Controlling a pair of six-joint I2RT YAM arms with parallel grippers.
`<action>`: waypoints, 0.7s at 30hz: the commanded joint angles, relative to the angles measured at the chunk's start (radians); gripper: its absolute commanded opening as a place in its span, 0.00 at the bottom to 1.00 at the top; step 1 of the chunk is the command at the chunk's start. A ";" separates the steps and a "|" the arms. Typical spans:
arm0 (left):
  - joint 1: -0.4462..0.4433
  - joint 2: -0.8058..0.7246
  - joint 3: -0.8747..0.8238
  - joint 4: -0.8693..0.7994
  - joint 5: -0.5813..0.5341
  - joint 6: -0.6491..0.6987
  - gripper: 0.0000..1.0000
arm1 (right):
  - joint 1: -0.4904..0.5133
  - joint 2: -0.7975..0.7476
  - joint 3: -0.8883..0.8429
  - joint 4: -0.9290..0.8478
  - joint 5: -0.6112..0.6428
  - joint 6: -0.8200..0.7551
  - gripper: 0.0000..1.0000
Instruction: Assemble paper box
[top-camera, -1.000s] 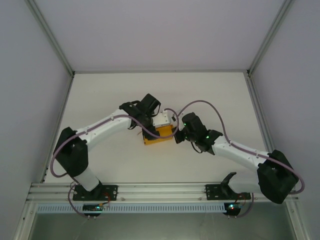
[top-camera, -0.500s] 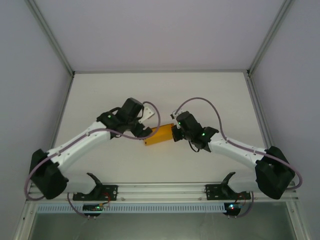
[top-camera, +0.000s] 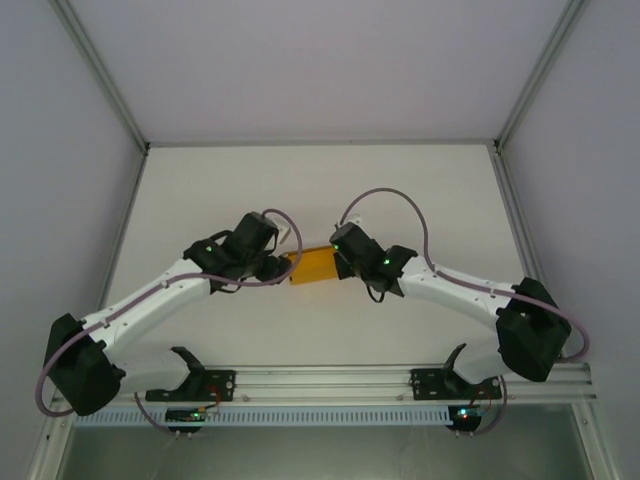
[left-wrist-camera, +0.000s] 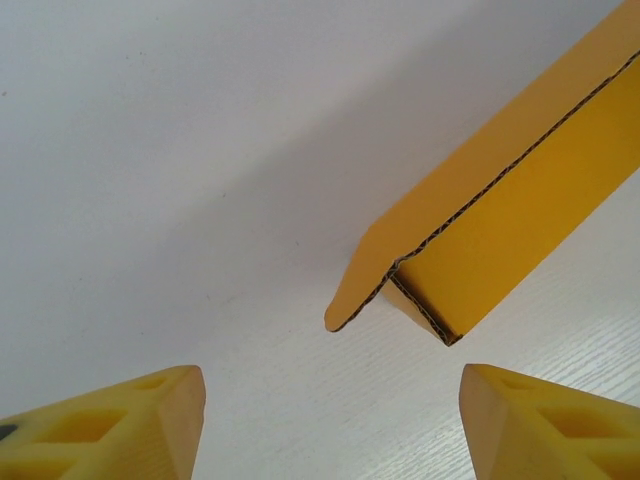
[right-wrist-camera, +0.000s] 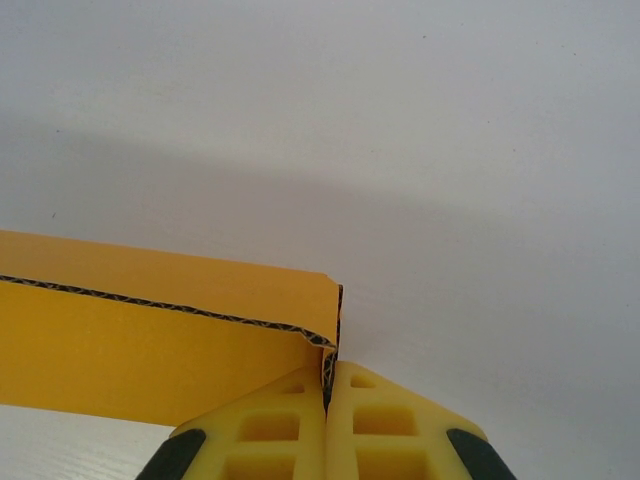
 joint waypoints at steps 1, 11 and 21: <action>-0.003 0.026 0.025 0.019 0.009 -0.014 0.62 | 0.008 0.016 0.023 -0.079 0.016 0.032 0.00; 0.000 0.114 0.050 0.051 0.033 0.024 0.40 | 0.008 0.038 0.036 -0.083 -0.043 0.017 0.00; 0.000 0.122 0.069 0.057 -0.002 0.044 0.29 | 0.008 0.054 0.050 -0.112 -0.047 0.012 0.00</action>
